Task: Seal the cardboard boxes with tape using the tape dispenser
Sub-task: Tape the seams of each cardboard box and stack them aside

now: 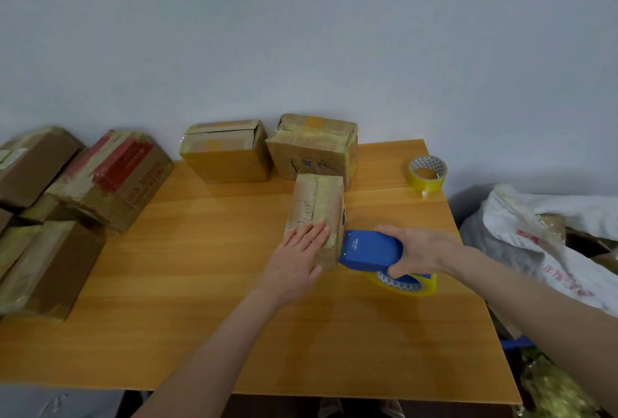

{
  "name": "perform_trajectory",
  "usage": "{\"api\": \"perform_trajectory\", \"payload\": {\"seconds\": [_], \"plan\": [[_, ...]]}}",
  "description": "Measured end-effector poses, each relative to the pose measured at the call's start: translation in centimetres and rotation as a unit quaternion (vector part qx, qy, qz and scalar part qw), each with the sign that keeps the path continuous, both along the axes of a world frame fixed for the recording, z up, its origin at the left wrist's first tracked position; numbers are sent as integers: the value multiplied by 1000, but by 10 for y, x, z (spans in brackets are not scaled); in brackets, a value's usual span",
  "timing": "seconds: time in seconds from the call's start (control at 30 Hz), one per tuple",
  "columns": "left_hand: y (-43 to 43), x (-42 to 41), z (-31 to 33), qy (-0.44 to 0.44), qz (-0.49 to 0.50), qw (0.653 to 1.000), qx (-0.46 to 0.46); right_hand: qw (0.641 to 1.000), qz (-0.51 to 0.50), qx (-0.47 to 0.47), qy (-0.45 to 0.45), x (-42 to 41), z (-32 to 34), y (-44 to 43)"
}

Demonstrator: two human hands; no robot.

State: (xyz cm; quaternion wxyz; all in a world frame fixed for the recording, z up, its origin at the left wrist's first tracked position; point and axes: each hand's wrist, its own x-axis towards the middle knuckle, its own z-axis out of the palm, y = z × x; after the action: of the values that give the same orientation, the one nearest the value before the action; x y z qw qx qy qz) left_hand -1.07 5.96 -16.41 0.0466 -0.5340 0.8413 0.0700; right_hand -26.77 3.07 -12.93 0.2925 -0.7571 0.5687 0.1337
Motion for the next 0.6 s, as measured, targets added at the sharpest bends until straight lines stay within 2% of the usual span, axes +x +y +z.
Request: {"api": "perform_trajectory", "payload": {"seconds": [0.33,0.6], "plan": [[-1,0,1,8,9,1000,6,998,10,57,14,14,2,-25],[1,-2,4,10,8,1000,25,997,4,65,32,20,11,-28]]}}
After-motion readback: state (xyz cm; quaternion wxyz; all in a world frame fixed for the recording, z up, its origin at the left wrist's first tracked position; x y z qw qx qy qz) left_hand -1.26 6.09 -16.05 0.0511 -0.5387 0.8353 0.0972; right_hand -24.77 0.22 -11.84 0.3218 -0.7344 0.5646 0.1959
